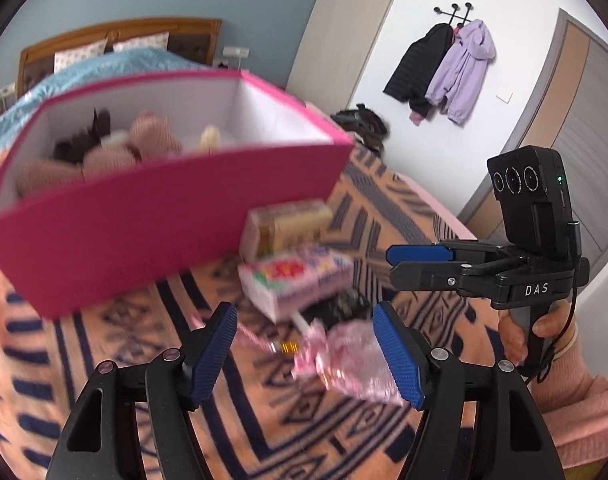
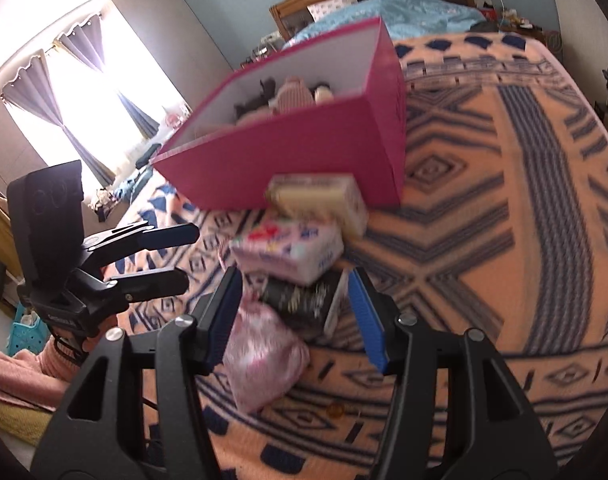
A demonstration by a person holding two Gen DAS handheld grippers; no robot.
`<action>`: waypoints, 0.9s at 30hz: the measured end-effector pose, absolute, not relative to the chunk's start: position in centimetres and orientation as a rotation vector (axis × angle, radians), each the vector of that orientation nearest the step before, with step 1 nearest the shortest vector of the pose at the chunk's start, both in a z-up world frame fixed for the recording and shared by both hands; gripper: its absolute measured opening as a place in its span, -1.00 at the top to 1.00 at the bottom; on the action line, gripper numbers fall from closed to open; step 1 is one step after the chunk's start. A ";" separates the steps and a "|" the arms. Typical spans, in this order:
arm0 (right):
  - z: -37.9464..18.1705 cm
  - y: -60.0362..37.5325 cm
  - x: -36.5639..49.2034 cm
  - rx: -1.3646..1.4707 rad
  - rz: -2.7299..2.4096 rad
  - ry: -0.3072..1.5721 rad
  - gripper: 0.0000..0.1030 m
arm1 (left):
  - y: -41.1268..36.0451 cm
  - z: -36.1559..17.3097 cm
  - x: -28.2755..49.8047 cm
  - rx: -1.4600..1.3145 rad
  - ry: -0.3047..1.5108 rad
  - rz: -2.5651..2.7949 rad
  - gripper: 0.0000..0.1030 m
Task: Organize objects
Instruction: 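Lower the left gripper onto the pink satin drawstring pouch and grasp it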
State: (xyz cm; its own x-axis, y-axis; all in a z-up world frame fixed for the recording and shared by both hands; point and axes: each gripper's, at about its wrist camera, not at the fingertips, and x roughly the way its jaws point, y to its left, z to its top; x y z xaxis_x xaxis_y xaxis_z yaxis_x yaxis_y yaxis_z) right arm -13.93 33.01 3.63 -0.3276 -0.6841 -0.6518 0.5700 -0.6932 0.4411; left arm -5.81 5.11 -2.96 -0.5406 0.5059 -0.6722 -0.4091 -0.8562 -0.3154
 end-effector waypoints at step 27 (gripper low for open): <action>0.0 29.1 -10.3 1.230 -1.800 -0.168 0.16 | 3.3 -6.4 -0.8 -1.177 -0.284 2.277 -0.25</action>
